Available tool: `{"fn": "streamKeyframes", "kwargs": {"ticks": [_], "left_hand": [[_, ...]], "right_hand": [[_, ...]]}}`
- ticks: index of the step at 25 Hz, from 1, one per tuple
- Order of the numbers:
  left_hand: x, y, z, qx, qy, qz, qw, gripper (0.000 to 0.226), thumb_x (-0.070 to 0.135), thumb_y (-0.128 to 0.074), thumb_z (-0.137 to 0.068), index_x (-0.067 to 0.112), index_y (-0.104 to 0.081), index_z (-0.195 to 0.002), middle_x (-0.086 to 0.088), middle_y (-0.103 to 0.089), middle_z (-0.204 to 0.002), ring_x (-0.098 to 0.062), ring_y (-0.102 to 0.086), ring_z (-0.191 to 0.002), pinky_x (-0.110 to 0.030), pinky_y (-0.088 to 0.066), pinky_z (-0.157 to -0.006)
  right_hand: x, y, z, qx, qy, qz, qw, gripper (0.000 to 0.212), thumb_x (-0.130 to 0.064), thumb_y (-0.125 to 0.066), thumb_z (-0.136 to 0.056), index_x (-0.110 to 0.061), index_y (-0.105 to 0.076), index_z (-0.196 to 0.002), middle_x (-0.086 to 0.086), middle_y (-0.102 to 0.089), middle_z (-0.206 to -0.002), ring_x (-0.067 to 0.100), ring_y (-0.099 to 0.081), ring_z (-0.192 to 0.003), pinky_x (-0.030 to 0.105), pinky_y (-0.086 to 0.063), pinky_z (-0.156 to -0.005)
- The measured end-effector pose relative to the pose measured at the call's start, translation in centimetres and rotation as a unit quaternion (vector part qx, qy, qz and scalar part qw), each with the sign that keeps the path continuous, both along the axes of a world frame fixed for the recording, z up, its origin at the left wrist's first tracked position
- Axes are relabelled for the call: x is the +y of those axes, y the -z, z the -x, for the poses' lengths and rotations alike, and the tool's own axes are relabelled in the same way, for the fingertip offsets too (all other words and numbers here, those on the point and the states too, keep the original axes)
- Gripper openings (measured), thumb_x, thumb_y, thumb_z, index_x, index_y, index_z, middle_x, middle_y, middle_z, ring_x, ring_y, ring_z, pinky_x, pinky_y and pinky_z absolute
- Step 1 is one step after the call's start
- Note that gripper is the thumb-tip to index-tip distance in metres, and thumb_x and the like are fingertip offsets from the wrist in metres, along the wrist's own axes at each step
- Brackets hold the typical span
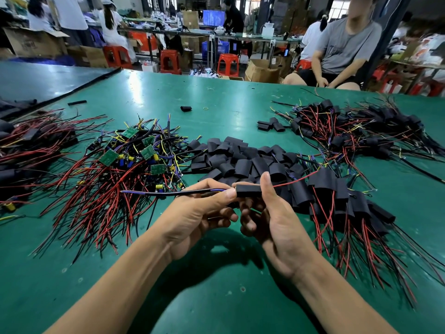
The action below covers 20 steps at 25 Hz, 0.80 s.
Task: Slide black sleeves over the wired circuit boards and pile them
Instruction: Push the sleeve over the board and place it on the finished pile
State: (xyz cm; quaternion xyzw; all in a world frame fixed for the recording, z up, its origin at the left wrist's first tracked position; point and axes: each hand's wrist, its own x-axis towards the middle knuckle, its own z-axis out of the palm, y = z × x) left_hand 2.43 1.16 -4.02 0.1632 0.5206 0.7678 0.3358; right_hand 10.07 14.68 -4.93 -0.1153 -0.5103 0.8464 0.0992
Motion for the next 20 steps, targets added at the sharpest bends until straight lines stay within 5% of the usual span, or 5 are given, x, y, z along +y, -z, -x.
{"fn": "streamKeyframes", "kwargs": {"ticks": [6,14,20], "left_hand": [[-0.29,0.0,0.07,-0.026,0.039,-0.003,0.999,0.022,0.009,-0.083,-0.07,0.021,-0.065,-0.075,-0.009,-0.065,-0.089,-0.018,-0.061,-0.064,-0.025,-0.051,-0.062],[-0.27,-0.43,-0.43,0.011,0.073,-0.007,0.997,0.034,0.029,-0.08,-0.071,0.025,-0.077,-0.105,-0.008,-0.069,-0.082,-0.015,-0.062,-0.066,-0.021,-0.05,-0.056],[-0.2,-0.16,0.13,0.005,0.046,-0.009,0.999,0.035,0.031,-0.081,-0.07,0.025,-0.077,-0.104,-0.005,-0.071,-0.086,-0.013,-0.063,-0.064,-0.019,-0.05,-0.059]], "right_hand": [[-0.31,-0.15,-0.38,-0.034,-0.077,0.054,0.995,0.053,-0.069,-0.063,-0.073,-0.02,-0.077,-0.086,-0.007,-0.057,-0.065,0.005,-0.043,-0.048,0.018,-0.038,-0.048],[-0.11,-0.88,-0.6,-0.054,-0.138,0.06,0.987,0.054,-0.072,-0.055,-0.075,-0.022,-0.072,-0.068,-0.003,-0.048,-0.062,0.005,-0.039,-0.04,0.019,-0.034,-0.04],[0.51,-0.6,-0.28,-0.044,-0.117,0.057,0.99,0.042,-0.062,-0.062,-0.078,-0.023,-0.077,-0.083,-0.003,-0.06,-0.069,0.008,-0.045,-0.045,0.022,-0.041,-0.046]]}}
